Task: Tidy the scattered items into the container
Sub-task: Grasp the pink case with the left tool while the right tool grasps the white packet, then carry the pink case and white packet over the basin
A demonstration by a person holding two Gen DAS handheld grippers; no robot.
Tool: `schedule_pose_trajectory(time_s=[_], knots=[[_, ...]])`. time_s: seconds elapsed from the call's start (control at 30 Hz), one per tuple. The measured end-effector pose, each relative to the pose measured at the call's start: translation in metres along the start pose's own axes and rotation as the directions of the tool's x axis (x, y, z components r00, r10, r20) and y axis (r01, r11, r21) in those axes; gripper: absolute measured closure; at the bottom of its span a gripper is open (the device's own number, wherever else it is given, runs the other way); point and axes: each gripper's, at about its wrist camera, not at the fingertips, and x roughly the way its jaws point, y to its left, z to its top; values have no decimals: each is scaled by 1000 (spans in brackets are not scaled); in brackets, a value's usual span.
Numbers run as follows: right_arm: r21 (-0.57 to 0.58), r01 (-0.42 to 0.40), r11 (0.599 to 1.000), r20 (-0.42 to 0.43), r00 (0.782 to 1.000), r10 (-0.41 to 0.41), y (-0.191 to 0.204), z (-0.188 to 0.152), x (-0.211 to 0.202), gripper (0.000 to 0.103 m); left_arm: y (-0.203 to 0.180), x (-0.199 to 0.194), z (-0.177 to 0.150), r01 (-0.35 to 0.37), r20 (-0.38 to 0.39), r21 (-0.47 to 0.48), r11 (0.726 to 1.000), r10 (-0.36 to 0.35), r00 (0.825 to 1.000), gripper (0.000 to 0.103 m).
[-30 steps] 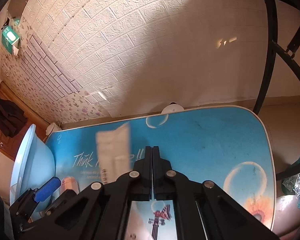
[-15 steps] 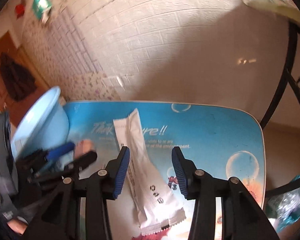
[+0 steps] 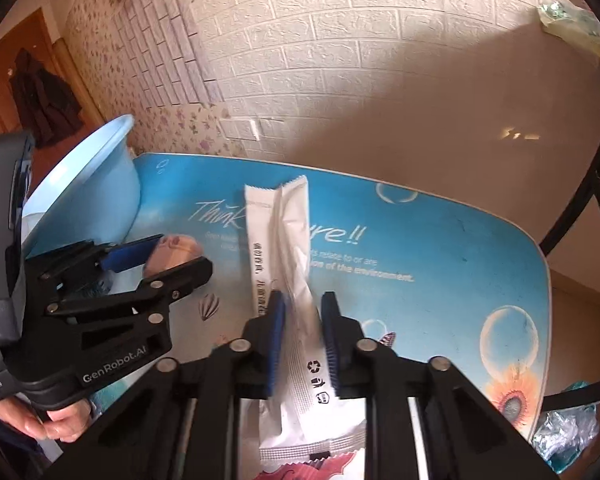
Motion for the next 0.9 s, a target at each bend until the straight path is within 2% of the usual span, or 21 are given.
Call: schedule_pose_trajectory(time_s=[0.27, 0.5, 0.7, 0.9], knots=[[25, -16, 1000, 7, 1000, 16, 2, -9, -12, 96, 2, -5, -10, 58, -17, 24, 998, -58, 998, 58], [75, -16, 997, 32, 999, 13, 7, -35, -46, 96, -7, -32, -27, 125, -6, 72, 990, -125, 992, 58], [136, 25, 990, 47, 998, -32, 4, -56, -77, 96, -19, -64, -32, 170, 35, 100, 980, -175, 984, 58], [156, 61, 986, 78, 994, -74, 9, -63, -107, 96, -19, -103, -29, 201, 100, 114, 973, -213, 972, 58]])
